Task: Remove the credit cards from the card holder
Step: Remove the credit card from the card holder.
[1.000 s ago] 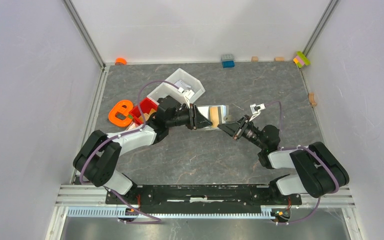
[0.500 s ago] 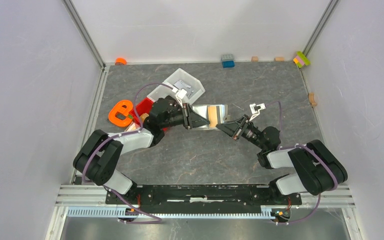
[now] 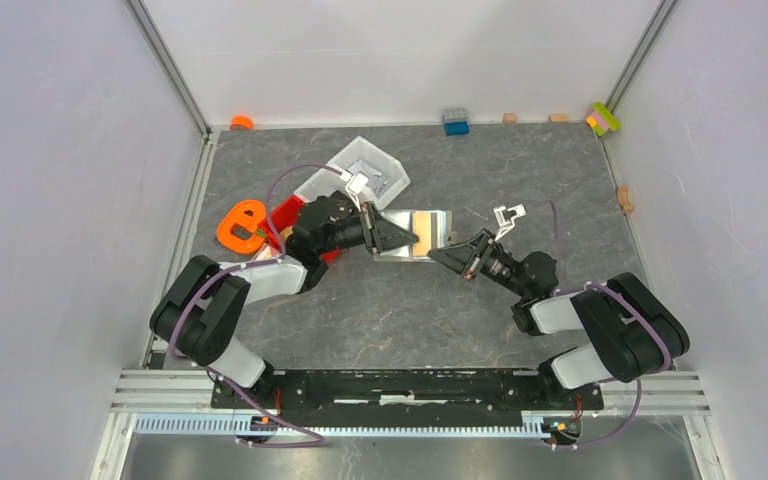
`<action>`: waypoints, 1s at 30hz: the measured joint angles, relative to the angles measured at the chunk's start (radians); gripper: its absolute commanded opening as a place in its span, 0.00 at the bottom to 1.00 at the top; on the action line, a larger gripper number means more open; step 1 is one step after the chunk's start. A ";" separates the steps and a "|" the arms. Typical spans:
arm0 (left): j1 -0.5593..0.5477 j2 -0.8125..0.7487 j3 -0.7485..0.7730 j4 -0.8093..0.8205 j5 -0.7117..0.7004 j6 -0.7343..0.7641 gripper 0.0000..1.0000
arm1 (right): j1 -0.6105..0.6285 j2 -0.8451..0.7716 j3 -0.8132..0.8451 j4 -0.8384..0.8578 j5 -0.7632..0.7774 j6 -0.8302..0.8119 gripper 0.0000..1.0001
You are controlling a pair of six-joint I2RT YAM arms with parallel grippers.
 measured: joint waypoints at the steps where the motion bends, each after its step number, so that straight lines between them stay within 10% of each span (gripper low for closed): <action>1: 0.000 0.003 0.000 0.008 0.002 -0.005 0.17 | 0.002 0.001 0.001 0.001 -0.003 0.003 0.18; 5: 0.002 0.014 -0.001 0.032 0.005 -0.023 0.02 | 0.003 0.002 0.003 0.008 -0.013 0.011 0.23; 17: 0.000 0.015 -0.002 0.002 -0.002 -0.028 0.02 | -0.004 -0.010 -0.009 0.010 -0.037 0.019 0.41; 30: 0.003 0.015 -0.002 -0.045 -0.003 -0.027 0.02 | -0.068 -0.019 -0.061 0.011 -0.023 0.058 0.07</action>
